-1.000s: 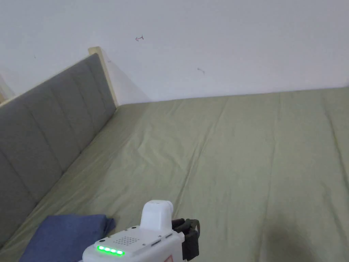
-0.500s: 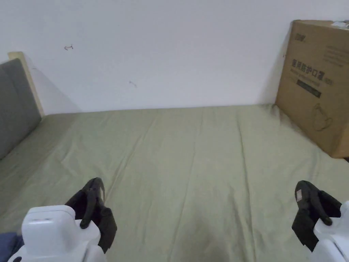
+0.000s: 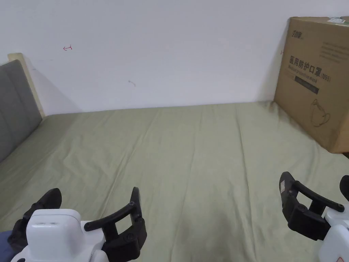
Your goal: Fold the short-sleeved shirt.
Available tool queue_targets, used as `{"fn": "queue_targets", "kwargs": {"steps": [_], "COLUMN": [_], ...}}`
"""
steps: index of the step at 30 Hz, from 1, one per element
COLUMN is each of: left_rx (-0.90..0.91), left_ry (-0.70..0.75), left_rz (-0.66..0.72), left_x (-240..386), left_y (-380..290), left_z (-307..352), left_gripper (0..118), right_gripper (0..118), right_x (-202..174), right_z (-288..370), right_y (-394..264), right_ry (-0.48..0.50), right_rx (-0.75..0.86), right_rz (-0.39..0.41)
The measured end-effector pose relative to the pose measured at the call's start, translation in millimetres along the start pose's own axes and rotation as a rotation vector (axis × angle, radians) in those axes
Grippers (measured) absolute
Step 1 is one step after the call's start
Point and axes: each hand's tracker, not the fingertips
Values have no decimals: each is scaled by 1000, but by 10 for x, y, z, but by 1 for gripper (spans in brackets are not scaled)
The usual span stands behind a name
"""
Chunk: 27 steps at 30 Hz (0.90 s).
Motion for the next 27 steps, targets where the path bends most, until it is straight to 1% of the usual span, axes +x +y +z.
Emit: {"fn": "queue_targets", "kwargs": {"steps": [1, 3, 6, 9, 12, 15, 20, 27], "left_rx": [-12, -14, -15, -5, -10, -20, -80, -141], "left_ry": [14, 31, 36, 22, 9, 0, 40, 73], "left_rz": [2, 2, -9, -21, -6, 18, 16, 101], "left_x": [0, -13, -32, -44, -48, -66, -41, -91], "left_y": [1, -11, 6, 30, 66, 67, 97, 51], "left_z": [-9, -14, -21, 0, -6, -45, -127, -198], "left_gripper": [118, 118, 118, 118, 118, 118, 118, 118], "right_gripper": [101, 114, 114, 114, 114, 114, 114, 114], "right_x": [-19, -34, -56, -86, -117, -141, -197, -221], "right_z": [7, -10, 3, 14, 18, 30, 22, -4], "right_y": [1, 0, -3, -9, -10, 0, 12, -8], "right_ry": [-2, -4, -1, -15, -19, -7, -1, 7], "right_rx": [-4, -17, -15, -2, 7, 5, -9, -30], "right_rz": [3, 10, 9, 28, 50, 53, 62, 68]}}
